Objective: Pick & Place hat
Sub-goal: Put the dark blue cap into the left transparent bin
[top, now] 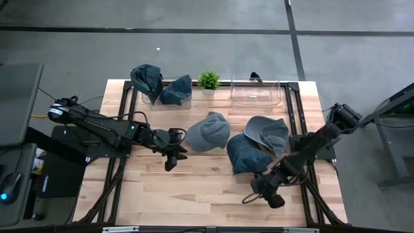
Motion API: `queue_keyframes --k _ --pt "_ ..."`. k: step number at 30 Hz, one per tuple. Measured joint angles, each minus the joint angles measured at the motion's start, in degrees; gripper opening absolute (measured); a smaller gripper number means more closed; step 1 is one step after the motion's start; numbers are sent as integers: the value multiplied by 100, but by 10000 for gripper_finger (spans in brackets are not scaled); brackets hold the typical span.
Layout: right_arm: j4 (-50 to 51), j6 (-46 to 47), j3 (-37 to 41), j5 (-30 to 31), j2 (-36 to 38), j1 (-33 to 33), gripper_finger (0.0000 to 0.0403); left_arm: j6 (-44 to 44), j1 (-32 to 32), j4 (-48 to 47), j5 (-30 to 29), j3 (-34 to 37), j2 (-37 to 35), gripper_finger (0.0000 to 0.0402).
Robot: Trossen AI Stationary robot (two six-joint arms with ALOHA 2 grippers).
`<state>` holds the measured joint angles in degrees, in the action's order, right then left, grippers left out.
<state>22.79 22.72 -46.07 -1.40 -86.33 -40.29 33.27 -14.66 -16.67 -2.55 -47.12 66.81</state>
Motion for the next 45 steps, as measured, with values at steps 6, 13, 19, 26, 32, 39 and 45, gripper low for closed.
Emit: queue_keyframes --k 6,13,19,26,32,39,45 --pt "787 -1310 -516 1970 -623 -452 231 3 -2 -22 126 1 0 115" --pt "2397 -1260 -1860 3936 -1931 -932 232 17 -1 -31 223 0 0 115" --pt "3733 340 -2676 4317 -2984 -975 232 12 -1 -44 231 -1 0 115" --pt "5274 2484 -2813 4292 -3607 -918 232 14 -2 -191 351 -1 0 115" --pt "5600 2878 -2813 4568 -3752 -912 232 20 -2 -192 382 -1 2 115" --pt "5832 2830 -2813 5116 -3752 -862 232 40 -1 -193 402 -1 2 115" --pt "5916 2834 -2813 5150 -3752 -667 232 36 -2 -192 472 -1 2 115"
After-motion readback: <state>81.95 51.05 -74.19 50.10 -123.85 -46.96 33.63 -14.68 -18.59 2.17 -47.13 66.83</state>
